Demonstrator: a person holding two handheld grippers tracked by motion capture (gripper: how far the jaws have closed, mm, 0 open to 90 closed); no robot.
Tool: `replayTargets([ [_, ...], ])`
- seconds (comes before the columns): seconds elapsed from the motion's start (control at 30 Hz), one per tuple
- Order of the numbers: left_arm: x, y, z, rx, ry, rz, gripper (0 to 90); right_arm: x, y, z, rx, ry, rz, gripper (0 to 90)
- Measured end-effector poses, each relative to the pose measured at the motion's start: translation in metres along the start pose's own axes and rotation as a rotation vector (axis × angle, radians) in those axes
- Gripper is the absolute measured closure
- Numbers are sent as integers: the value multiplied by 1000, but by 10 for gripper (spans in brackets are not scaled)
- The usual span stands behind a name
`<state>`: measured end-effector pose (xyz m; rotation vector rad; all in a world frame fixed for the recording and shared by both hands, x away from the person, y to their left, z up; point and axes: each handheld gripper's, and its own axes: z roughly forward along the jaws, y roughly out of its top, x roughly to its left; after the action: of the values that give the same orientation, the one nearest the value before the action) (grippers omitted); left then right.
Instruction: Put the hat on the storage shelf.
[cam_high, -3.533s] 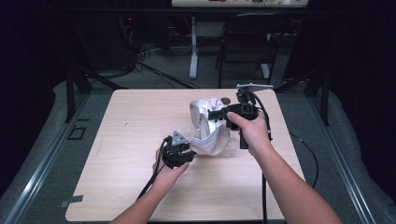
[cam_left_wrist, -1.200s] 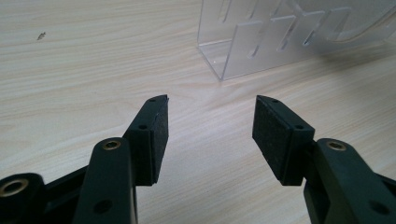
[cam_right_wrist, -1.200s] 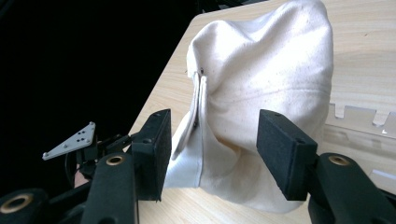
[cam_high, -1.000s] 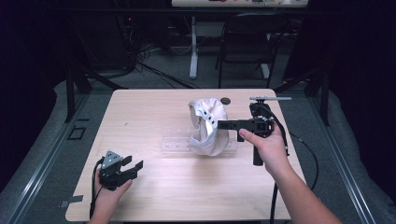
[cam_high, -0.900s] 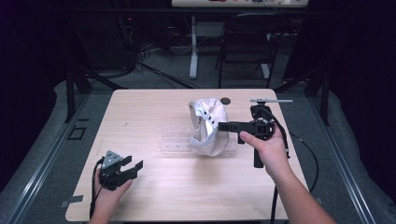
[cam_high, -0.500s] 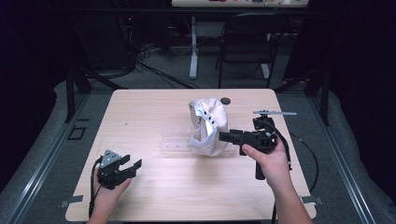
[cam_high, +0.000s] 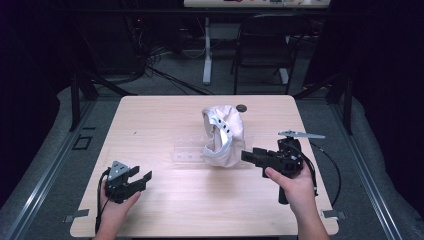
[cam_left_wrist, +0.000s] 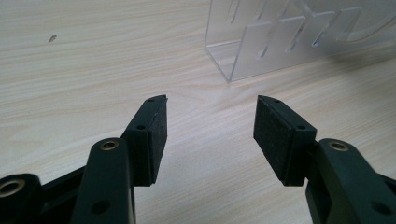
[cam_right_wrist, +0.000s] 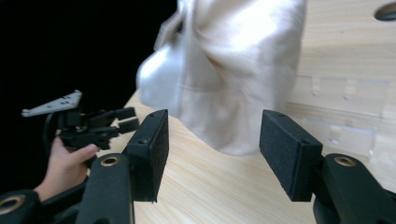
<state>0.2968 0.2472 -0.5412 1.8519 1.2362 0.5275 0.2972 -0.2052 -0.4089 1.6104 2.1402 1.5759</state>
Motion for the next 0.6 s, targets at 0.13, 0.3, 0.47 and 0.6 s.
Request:
replayTargets([
  [0.13, -2, -1, 0, 0, -5, 2, 454, -11, -7, 1, -6, -38, 15, 426],
  [0.3, -5, -1, 1, 0, -13, 17, 450, -20, -9, -6, -27, -63, 33, 425],
  [0.47, -8, -2, 3, 14, -26, 33, 447, -29, -11, -9, -35, -82, 49, 425],
  [0.6, -9, -2, 5, 18, -38, 37, 448, -34, -13, -9, -48, -84, 66, 425],
])
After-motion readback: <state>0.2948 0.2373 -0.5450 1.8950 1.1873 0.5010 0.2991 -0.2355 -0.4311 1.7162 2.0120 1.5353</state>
